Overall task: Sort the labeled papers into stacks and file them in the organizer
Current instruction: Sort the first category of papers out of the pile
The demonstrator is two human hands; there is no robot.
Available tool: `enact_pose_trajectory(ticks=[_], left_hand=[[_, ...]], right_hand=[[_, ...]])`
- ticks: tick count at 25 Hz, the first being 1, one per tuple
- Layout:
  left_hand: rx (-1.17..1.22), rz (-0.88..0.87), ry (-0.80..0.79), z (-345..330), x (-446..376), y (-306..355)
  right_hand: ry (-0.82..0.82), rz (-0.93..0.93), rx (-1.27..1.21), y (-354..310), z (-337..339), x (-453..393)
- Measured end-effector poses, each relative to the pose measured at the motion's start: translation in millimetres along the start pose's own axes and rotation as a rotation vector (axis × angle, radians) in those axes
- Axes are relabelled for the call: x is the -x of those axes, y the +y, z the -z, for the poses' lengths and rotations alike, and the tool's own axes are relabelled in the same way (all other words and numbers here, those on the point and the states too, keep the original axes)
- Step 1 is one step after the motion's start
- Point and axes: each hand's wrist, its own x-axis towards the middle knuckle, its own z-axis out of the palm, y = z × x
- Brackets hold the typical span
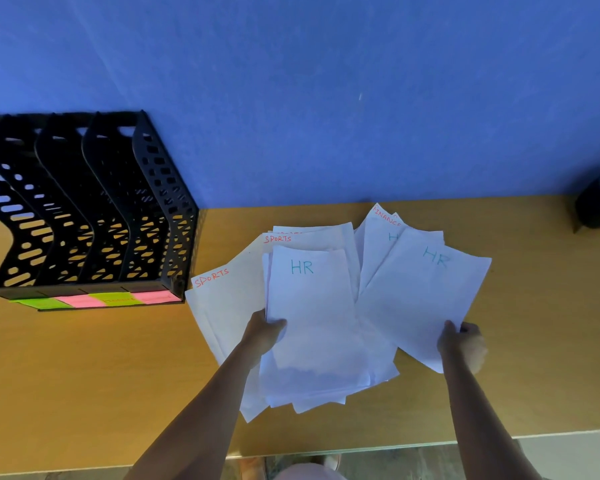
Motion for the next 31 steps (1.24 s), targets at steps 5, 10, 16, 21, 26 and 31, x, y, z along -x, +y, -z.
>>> enact_pose_trajectory(ticks=[5,10,16,21,26,31], left_hand=[[0.033,0.007,-0.014,10.5,-0.6,-0.3],[0.035,0.020,-0.034,18.0,-0.2,-5.0],[0.017,0.024,-0.027,24.1,2.0,-8.6],[0.057,0.087,-0.017,26.9,5.2,-3.2],[0.183,0.169,-0.054,26.9,6.6,-2.6],[0.086,0.037,-0.023,27.2,8.6,-15.8]], right_hand=[[0.099,0.044,-0.119,8.1,16.5,-16.3],[0.012,0.053,-0.326,11.6,17.0,-16.2],[-0.274,0.352,-0.367,2.3,-2.6,29.8],[-0.499,0.445,-0.209,-7.1,-28.7,76.1],[-0.568,0.561,-0.052,-12.4,-47.2,110.9],[-0.464,0.553,-0.078,-20.8,-49.8,107.4]])
